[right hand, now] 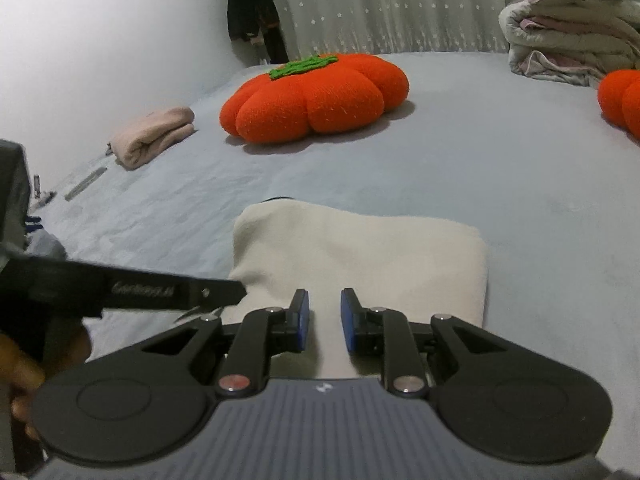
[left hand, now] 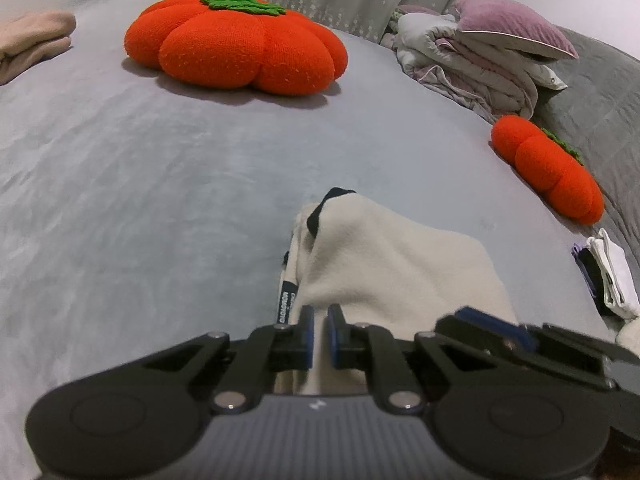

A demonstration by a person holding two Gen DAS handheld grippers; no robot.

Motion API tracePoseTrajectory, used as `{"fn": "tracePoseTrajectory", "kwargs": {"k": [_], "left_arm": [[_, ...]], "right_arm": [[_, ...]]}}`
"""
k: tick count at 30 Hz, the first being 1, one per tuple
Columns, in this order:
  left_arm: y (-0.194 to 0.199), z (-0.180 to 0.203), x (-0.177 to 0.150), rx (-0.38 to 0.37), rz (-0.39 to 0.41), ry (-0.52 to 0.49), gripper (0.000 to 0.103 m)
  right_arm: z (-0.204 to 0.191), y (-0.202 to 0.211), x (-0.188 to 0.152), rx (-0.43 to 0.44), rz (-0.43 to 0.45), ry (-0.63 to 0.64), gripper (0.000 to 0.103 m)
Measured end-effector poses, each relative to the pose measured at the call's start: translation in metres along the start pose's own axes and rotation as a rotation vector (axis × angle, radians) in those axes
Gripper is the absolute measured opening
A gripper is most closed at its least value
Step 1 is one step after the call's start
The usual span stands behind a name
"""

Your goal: Fold clothes

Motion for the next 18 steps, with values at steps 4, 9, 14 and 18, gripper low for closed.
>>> {"fn": "tracePoseTrajectory", "kwargs": {"k": [4, 9, 14, 18], "left_arm": [[-0.001, 0.001, -0.001, 0.01, 0.0, -0.01, 0.009], [-0.001, 0.002, -0.001, 0.019, -0.003, -0.014, 0.007], [-0.003, 0.002, 0.0, 0.025, -0.008, -0.019, 0.007], [-0.003, 0.002, -0.001, 0.03, -0.007, -0.024, 0.006]], "right_arm": [[0.0, -0.005, -0.002, -0.011, 0.007, 0.005, 0.022], [-0.006, 0.006, 0.001, -0.044, 0.01, 0.04, 0.022], [-0.004, 0.016, -0.009, -0.067, 0.018, 0.056, 0.021], [0.0, 0.012, -0.012, -0.06, 0.024, 0.031, 0.021]]}}
Point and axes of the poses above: each gripper's, at about its wrist camera, not at the fingertips, and y roughly against the way its jaws point, z to its right, x to its top, the point moved 9 cm from there along -y, roughly the way its jaws point, and after that the axes turned 1 degree about -y, right-handed, at the moved point
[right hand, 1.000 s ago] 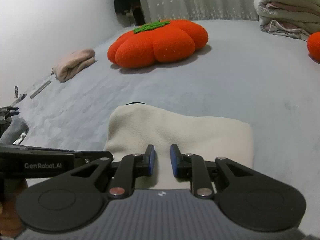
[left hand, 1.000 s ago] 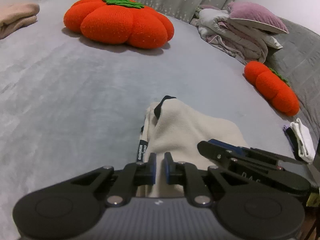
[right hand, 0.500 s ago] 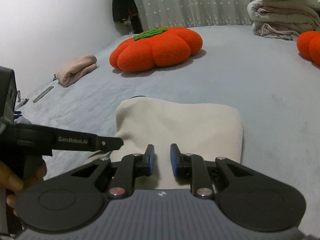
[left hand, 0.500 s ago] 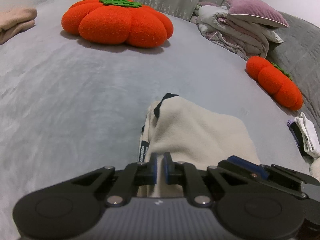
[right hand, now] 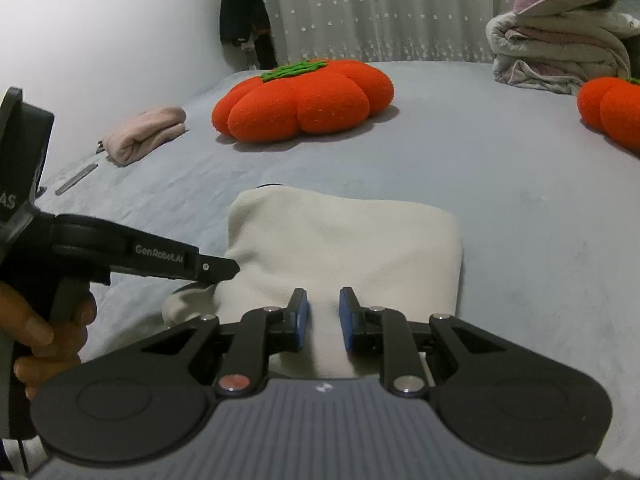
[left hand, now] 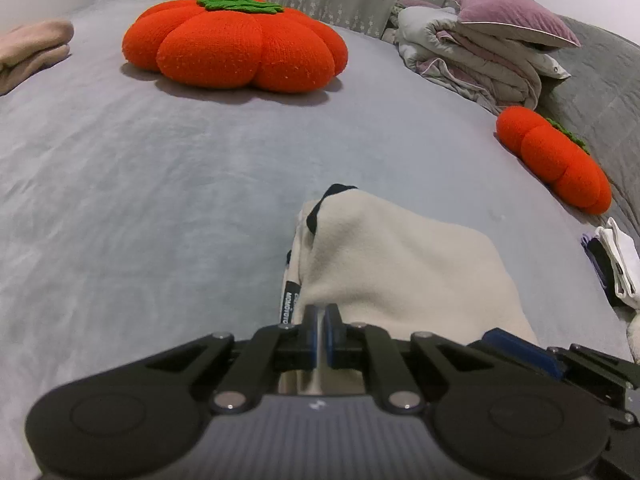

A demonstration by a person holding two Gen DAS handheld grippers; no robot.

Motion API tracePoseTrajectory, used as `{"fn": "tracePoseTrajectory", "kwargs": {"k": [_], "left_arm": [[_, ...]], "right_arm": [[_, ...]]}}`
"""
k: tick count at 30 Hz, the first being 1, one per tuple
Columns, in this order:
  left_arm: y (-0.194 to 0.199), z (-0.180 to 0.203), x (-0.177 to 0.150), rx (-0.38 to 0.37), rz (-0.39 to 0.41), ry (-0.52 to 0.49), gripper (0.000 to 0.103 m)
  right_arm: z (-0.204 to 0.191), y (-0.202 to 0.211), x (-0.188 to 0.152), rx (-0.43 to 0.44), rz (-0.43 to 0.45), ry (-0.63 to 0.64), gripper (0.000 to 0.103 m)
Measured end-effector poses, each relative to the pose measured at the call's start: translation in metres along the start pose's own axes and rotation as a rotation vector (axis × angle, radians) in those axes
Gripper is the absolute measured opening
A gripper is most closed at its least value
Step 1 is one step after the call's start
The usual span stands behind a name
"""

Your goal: Fold clothes

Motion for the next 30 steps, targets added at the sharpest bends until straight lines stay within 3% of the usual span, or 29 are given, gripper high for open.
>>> {"fn": "tracePoseTrajectory", "kwargs": {"k": [8, 12, 30], "left_arm": [[-0.001, 0.001, -0.001, 0.016, -0.001, -0.015, 0.005], [-0.001, 0.002, -0.002, 0.02, -0.001, -0.019, 0.005], [0.0, 0.004, -0.004, 0.034, -0.001, -0.035, 0.005]], "right_arm": [[-0.002, 0.017, 0.005, -0.017, -0.003, 0.012, 0.02], [0.0, 0.007, -0.008, -0.033, -0.026, 0.042, 0.02], [-0.004, 0.008, -0.01, -0.055, -0.045, 0.052, 0.02]]}}
Point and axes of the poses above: each gripper's, at about its wrist camera, not at the fingertips, and y roughly against the way its jaws point, z to its right, x to its top, the point moved 9 cm from there along -y, roughly the way its jaws point, and after that the axes turned 1 degree about -y, right-handed, at the moved point
